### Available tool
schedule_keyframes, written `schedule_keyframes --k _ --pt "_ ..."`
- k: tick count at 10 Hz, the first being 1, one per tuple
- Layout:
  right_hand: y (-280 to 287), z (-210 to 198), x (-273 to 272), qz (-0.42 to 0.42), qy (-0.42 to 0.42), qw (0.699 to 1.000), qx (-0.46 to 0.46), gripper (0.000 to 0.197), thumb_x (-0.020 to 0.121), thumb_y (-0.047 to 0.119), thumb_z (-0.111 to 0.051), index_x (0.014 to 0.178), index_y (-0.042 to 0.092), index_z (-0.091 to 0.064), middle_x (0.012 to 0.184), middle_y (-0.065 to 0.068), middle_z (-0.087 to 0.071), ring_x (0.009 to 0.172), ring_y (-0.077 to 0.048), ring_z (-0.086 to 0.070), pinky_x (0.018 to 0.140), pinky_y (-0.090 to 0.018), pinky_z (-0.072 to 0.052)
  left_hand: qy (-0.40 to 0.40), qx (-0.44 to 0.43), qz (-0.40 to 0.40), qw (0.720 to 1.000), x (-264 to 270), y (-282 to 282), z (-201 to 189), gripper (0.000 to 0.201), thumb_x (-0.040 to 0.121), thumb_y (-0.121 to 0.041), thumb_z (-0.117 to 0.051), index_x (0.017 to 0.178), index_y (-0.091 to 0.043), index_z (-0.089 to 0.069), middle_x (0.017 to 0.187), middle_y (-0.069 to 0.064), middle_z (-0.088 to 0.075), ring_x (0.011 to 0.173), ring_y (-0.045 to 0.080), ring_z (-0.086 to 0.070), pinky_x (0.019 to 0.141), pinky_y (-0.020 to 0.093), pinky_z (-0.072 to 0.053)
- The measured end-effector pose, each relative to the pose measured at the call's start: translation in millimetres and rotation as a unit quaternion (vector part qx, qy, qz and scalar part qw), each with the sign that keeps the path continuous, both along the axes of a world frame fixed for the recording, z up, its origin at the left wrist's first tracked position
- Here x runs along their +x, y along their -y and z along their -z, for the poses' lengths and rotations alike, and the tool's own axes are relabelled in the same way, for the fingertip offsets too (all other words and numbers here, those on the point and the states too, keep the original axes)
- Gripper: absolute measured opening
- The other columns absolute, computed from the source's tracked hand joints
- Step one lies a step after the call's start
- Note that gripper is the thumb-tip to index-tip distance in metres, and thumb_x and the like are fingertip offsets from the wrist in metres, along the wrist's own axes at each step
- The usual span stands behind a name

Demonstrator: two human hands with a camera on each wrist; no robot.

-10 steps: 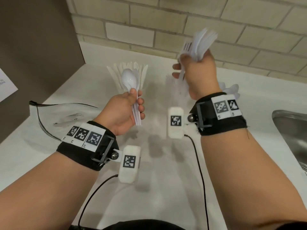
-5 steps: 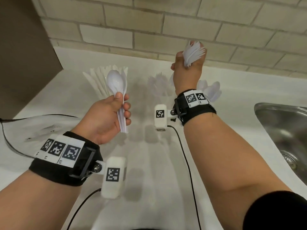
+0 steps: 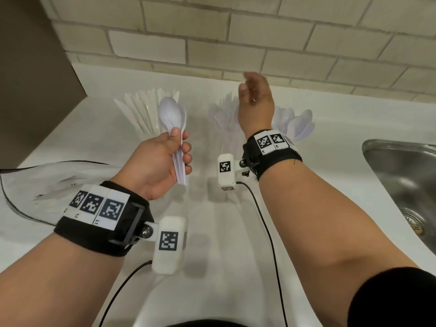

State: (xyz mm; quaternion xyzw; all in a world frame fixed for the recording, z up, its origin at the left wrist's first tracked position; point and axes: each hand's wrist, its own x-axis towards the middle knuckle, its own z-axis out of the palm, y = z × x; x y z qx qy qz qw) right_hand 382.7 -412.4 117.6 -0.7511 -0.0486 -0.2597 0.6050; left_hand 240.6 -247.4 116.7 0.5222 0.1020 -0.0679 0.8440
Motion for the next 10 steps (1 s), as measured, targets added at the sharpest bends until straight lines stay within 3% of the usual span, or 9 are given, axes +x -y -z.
schedule_keyframes --k 1,2,4,5,6,7,8,9,10 --pt "0 6 7 0.007 -0.045 0.994 -0.100 0.024 0.096 0.007 -0.047 0.109 0.004 -0.066 0.116 -0.014 -0.062 0.105 -0.022 -0.058 0.082 -0.011 -0.034 -0.002 0.003 0.000 1.000 0 2 -1 0.023 0.101 -0.032 -0.043 0.093 -0.016 -0.057 0.064 -0.005 -0.052 0.052 0.010 -0.050 0.053 0.025 -0.044" --pt "-1 1 6 0.024 -0.021 0.992 -0.120 0.025 0.095 0.007 -0.050 0.115 0.005 -0.064 0.124 -0.012 -0.058 0.116 -0.021 -0.054 0.090 -0.010 -0.033 -0.003 0.005 0.000 1.000 -1 3 -2 0.023 0.100 -0.032 -0.044 0.093 -0.016 -0.058 0.063 -0.005 -0.053 0.052 0.011 -0.050 0.052 0.025 -0.044" --pt "-2 -5 6 -0.007 -0.126 0.970 -0.209 0.033 0.100 0.017 -0.043 0.125 0.007 -0.062 0.130 -0.009 -0.062 0.121 -0.025 -0.056 0.101 -0.027 -0.041 -0.003 0.006 0.005 1.000 -3 5 -4 0.023 0.100 -0.032 -0.044 0.092 -0.016 -0.057 0.063 -0.005 -0.053 0.052 0.011 -0.050 0.052 0.025 -0.044" --pt "1 -12 3 -0.020 -0.127 0.977 -0.172 0.035 0.101 0.015 -0.040 0.130 0.006 -0.058 0.140 -0.010 -0.055 0.131 -0.023 -0.048 0.108 -0.024 -0.032 -0.004 0.012 0.010 1.000 -4 8 -6 0.023 0.100 -0.033 -0.044 0.092 -0.016 -0.057 0.064 -0.004 -0.053 0.053 0.011 -0.050 0.052 0.025 -0.044" --pt "3 -26 -14 0.001 -0.057 0.998 -0.039 0.032 0.100 0.014 -0.043 0.127 0.008 -0.060 0.133 -0.008 -0.060 0.126 -0.018 -0.053 0.106 -0.020 -0.036 -0.002 0.016 0.019 1.000 -5 9 -8 0.025 0.099 -0.034 -0.046 0.094 -0.013 -0.059 0.068 -0.003 -0.054 0.055 0.011 -0.051 0.054 0.026 -0.046" --pt "4 -44 -43 -0.075 -0.072 0.985 0.140 0.025 0.097 0.011 -0.048 0.116 0.010 -0.064 0.111 -0.006 -0.067 0.099 -0.018 -0.066 0.091 -0.028 -0.049 0.014 0.046 0.039 0.998 -8 14 -10 0.019 0.097 -0.027 -0.051 0.100 -0.010 -0.059 0.073 0.000 -0.054 0.059 0.010 -0.052 0.057 0.025 -0.048" --pt "4 -56 -76 -0.195 -0.146 0.969 0.046 0.027 0.097 0.027 -0.052 0.123 0.022 -0.057 0.110 -0.002 -0.065 0.077 -0.015 -0.065 0.058 -0.025 -0.052 0.026 0.095 0.067 0.993 -11 23 -12 0.013 0.100 -0.017 -0.046 0.099 -0.013 -0.058 0.075 -0.001 -0.051 0.063 0.010 -0.053 0.063 0.026 -0.049" --pt "7 -58 -97 -0.228 -0.138 0.954 -0.137 0.038 0.093 0.043 -0.056 0.129 0.031 -0.052 0.108 0.001 -0.062 0.060 -0.001 -0.057 0.043 -0.018 -0.043 0.037 0.170 0.098 0.980 -14 32 -14 0.016 0.102 -0.018 -0.041 0.096 -0.018 -0.057 0.079 -0.002 -0.050 0.069 0.012 -0.055 0.070 0.030 -0.050" --pt "9 -56 -110 -0.248 -0.144 0.937 -0.200 0.038 0.086 0.042 -0.066 0.120 0.027 -0.058 0.089 0.003 -0.062 0.050 -0.003 -0.056 0.042 -0.023 -0.046 0.061 0.234 0.149 0.959 -18 37 -12 0.019 0.103 -0.018 -0.039 0.098 -0.018 -0.057 0.081 -0.002 -0.050 0.072 0.012 -0.051 0.072 0.032 -0.047"
